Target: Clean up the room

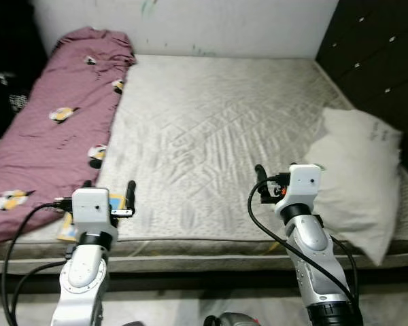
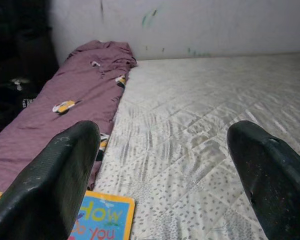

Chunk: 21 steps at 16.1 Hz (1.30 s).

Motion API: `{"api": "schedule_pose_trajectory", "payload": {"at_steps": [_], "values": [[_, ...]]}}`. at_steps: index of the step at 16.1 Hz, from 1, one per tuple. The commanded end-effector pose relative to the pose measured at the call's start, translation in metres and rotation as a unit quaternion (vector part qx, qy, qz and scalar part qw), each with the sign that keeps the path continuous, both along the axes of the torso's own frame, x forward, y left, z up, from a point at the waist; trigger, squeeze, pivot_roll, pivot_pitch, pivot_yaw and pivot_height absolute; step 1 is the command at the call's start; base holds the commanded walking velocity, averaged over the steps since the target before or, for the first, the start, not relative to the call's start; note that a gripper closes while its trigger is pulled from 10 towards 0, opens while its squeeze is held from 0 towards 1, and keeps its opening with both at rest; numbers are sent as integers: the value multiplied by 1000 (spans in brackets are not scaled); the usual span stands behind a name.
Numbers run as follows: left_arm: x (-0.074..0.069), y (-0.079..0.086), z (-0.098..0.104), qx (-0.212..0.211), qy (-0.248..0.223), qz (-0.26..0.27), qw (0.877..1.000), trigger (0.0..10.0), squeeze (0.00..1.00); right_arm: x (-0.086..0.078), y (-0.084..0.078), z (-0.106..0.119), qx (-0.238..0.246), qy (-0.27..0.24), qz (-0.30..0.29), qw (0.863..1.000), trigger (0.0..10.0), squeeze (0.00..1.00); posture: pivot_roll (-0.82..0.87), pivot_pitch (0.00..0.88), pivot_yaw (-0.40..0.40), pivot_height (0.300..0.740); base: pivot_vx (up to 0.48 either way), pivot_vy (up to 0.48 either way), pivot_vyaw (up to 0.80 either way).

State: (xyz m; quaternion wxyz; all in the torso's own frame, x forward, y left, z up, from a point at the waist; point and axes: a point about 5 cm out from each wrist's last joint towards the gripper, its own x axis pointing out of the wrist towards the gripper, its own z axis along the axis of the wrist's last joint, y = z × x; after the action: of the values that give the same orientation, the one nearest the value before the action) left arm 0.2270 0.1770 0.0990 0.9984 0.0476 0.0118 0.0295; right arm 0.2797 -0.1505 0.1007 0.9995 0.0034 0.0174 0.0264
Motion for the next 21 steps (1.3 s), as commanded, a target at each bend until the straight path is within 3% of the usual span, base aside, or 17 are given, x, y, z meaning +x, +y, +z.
{"api": "schedule_pose_trajectory", "payload": {"at_steps": [1, 11, 21], "values": [[0, -2, 0, -5, 1, -4, 1000, 10000, 0, 2, -4, 1, -6, -2, -4, 1000, 10000, 0, 9, 30, -40, 740, 0, -326, 0], [2, -5, 0, -10, -1, -10, 1000, 10000, 0, 6, -1, 1, -13, -3, 11, 1000, 10000, 0, 6, 29, -48, 740, 0, -317, 0], [1, -11, 3, -33, -18, -41, 998, 10000, 0, 5, -1, 0, -18, -1, 16, 1000, 10000, 0, 5, 31, -54, 740, 27, 0, 0]]}}
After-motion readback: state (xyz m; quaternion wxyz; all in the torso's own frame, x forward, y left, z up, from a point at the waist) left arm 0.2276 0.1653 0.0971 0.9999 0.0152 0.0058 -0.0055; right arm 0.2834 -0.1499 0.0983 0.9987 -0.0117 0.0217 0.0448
